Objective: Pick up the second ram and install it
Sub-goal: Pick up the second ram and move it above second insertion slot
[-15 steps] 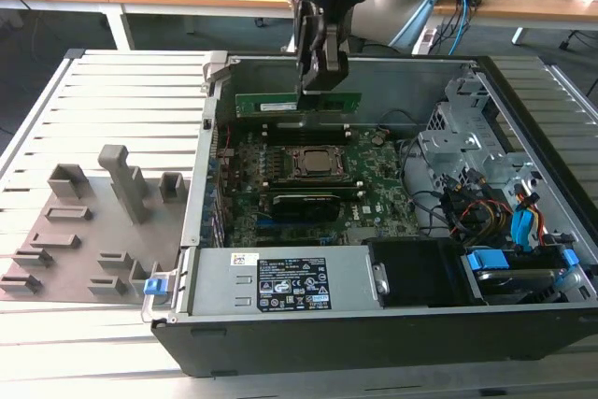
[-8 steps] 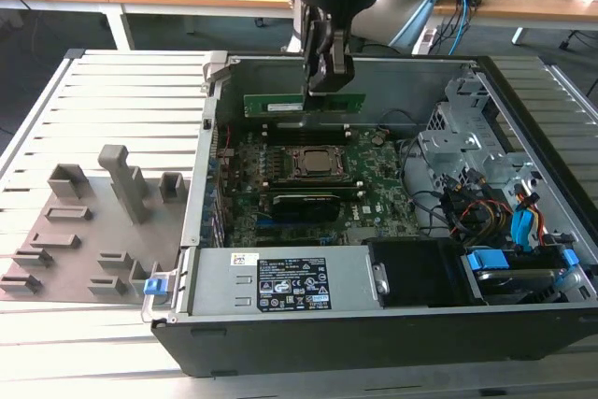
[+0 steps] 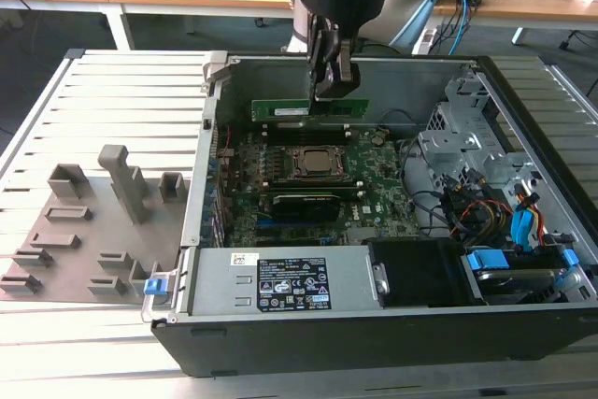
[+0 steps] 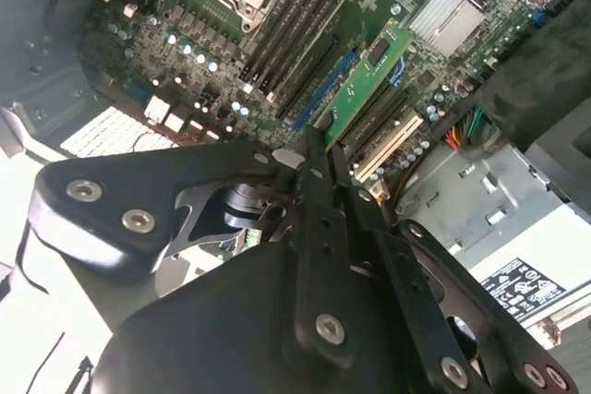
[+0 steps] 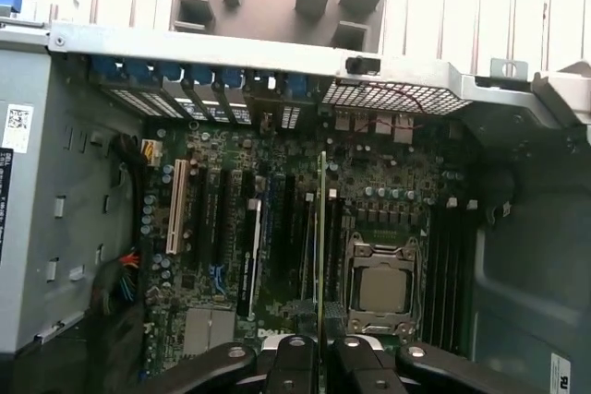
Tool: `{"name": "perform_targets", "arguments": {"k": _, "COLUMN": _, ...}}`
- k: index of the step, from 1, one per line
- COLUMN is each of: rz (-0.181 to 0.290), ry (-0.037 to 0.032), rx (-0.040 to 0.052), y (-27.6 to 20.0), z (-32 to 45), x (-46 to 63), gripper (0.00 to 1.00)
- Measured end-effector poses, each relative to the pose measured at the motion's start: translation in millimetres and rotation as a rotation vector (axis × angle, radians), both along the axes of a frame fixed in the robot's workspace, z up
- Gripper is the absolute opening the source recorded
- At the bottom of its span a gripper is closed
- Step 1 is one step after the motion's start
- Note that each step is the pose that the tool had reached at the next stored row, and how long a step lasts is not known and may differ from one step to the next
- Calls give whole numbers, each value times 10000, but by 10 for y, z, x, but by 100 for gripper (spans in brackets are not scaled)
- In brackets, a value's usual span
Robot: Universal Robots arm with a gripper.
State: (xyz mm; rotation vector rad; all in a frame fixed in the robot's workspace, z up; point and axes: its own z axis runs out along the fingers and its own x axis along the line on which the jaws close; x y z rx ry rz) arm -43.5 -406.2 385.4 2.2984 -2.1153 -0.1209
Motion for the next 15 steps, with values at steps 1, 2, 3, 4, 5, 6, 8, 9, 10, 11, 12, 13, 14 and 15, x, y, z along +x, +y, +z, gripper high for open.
{"name": "perform_targets", "arguments": {"k": 1, "rz": 0, "ry": 4, "rx": -1, "y": 4, "z": -11, "x": 8, "gripper": 14}}
{"name": "perform_targets", "arguments": {"k": 2, "rz": 0, "ry": 8, "rx": -2, "y": 10, "z": -22, "x": 17, "gripper": 14}}
{"name": "perform_targets", "arguments": {"k": 3, "rz": 0, "ry": 12, "rx": -1, "y": 17, "z": -35, "x": 29, "gripper": 14}}
{"name": "perform_targets", "arguments": {"k": 4, "rz": 0, "ry": 18, "rx": -2, "y": 25, "z": -47, "x": 43, "gripper": 14}}
{"name": "perform_targets", "arguments": {"k": 5, "rz": 0, "ry": 25, "rx": -2, "y": 34, "z": -67, "x": 61, "gripper": 14}}
{"name": "perform_targets", "arguments": {"k": 6, "rz": 0, "ry": 30, "rx": -1, "y": 40, "z": -81, "x": 71, "gripper": 14}}
{"name": "perform_targets", "arguments": {"k": 8, "rz": 0, "ry": 44, "rx": -1, "y": 58, "z": -138, "x": 111, "gripper": 14}}
{"name": "perform_targets", "arguments": {"k": 9, "rz": 1, "ry": 49, "rx": -2, "y": 60, "z": -160, "x": 121, "gripper": 14}}
{"name": "perform_targets", "arguments": {"k": 10, "rz": 0, "ry": 52, "rx": -2, "y": 61, "z": -177, "x": 130, "gripper": 14}}
{"name": "perform_targets", "arguments": {"k": 11, "rz": 0, "ry": 53, "rx": -2, "y": 61, "z": -188, "x": 136, "gripper": 14}}
{"name": "perform_targets", "arguments": {"k": 12, "rz": 0, "ry": 56, "rx": -1, "y": 62, "z": -202, "x": 148, "gripper": 14}}
{"name": "perform_targets", "arguments": {"k": 13, "rz": 0, "ry": 58, "rx": -2, "y": 62, "z": -210, "x": 158, "gripper": 14}}
{"name": "perform_targets", "arguments": {"k": 14, "rz": 0, "ry": 60, "rx": -2, "y": 62, "z": -226, "x": 182, "gripper": 14}}
{"name": "perform_targets", "arguments": {"k": 15, "rz": -1, "ry": 62, "rx": -2, "y": 62, "z": -232, "x": 200, "gripper": 14}}
